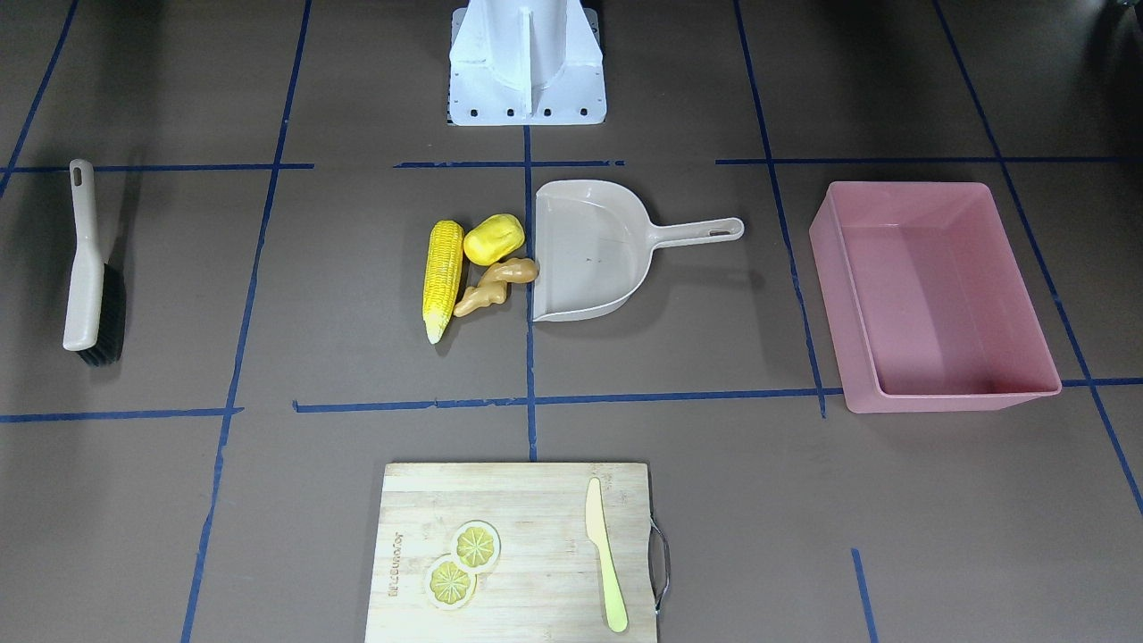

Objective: Sweep and dump trash into bin

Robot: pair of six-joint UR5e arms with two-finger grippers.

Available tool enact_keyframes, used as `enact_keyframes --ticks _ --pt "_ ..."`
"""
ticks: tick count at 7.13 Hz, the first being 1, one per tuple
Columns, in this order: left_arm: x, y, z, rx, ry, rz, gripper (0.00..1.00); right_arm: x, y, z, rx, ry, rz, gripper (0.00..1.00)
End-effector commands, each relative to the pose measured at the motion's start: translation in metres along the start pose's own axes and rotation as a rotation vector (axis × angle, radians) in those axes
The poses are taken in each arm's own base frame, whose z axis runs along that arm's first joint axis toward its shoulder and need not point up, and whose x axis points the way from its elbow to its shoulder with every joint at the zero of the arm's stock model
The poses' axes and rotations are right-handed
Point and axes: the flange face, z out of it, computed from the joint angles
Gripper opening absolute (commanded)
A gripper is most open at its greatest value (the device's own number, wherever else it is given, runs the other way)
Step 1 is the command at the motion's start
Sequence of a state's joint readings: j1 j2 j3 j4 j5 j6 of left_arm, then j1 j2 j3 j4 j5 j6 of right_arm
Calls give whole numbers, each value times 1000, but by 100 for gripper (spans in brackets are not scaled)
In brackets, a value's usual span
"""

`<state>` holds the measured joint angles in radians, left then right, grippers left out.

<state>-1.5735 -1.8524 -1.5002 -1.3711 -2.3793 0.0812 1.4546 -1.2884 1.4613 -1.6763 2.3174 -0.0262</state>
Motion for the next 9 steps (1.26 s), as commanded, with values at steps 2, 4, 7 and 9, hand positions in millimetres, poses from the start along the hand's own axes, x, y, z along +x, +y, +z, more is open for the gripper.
enact_keyframes --ticks 2,4,7,9 --pt "3 5 24 -14 19 84 100 2 8 8 -12 -54 15 100" --pt "9 4 24 -12 13 98 100 3 9 8 -8 -51 9 100" --pt "77 1 9 31 25 225 100 5 24 11 -1 -51 -2 100" --pt "97 13 35 76 39 355 100 3 51 11 34 -52 -34 100"
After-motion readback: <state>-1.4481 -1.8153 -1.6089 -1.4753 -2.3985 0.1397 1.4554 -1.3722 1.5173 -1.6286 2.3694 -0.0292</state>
